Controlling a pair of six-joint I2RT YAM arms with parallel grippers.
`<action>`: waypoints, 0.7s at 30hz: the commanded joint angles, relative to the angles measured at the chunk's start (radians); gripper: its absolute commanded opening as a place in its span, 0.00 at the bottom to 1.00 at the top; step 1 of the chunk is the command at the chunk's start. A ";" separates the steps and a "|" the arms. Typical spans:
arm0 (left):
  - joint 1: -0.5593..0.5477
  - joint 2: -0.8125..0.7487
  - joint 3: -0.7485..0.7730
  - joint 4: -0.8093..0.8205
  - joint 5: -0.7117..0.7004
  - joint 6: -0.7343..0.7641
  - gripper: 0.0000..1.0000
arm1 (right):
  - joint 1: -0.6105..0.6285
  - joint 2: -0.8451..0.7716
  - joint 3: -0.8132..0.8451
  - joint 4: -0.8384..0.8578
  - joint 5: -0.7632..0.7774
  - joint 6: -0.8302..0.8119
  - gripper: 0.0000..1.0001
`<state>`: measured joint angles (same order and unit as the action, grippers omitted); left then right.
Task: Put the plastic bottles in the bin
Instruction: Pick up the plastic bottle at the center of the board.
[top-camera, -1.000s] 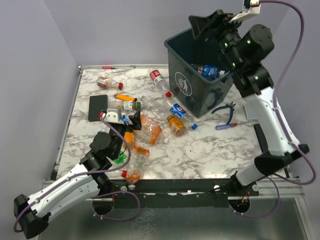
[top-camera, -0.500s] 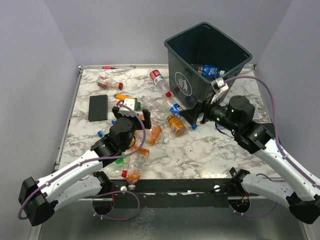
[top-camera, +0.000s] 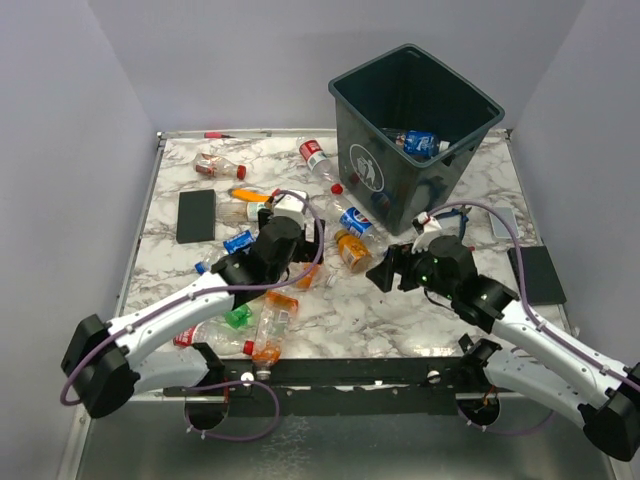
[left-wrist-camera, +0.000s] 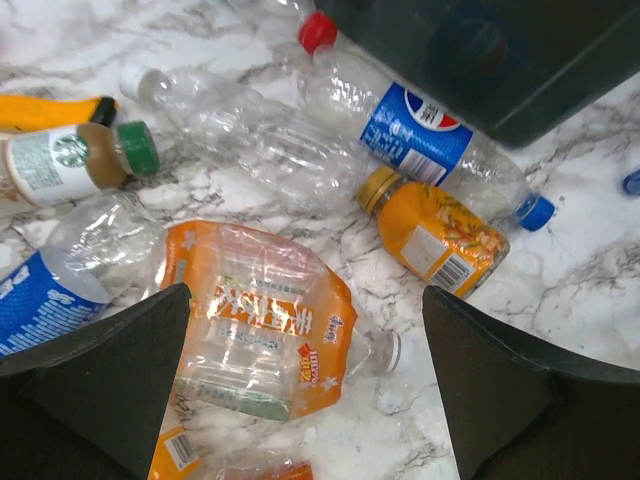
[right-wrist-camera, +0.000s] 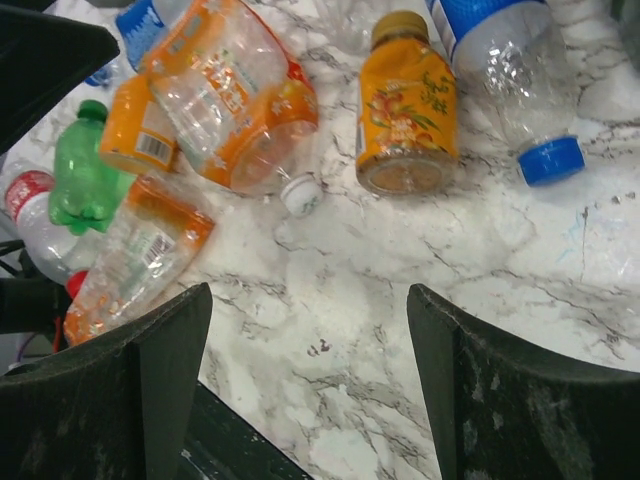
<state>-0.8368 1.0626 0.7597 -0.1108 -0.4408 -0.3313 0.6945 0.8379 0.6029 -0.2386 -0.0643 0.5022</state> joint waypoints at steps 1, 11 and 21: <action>-0.006 0.145 0.066 -0.172 0.053 -0.105 0.99 | 0.006 -0.016 -0.085 0.097 0.058 0.048 0.82; -0.217 0.397 0.239 -0.312 -0.384 -0.657 0.99 | 0.006 -0.072 -0.133 0.071 0.128 0.093 0.82; -0.205 0.646 0.521 -0.438 -0.296 -0.696 0.99 | 0.005 -0.210 -0.143 -0.046 0.170 0.122 0.82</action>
<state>-1.0492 1.6558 1.2232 -0.5156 -0.7937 -0.9966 0.6949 0.6777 0.4728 -0.2134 0.0601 0.6025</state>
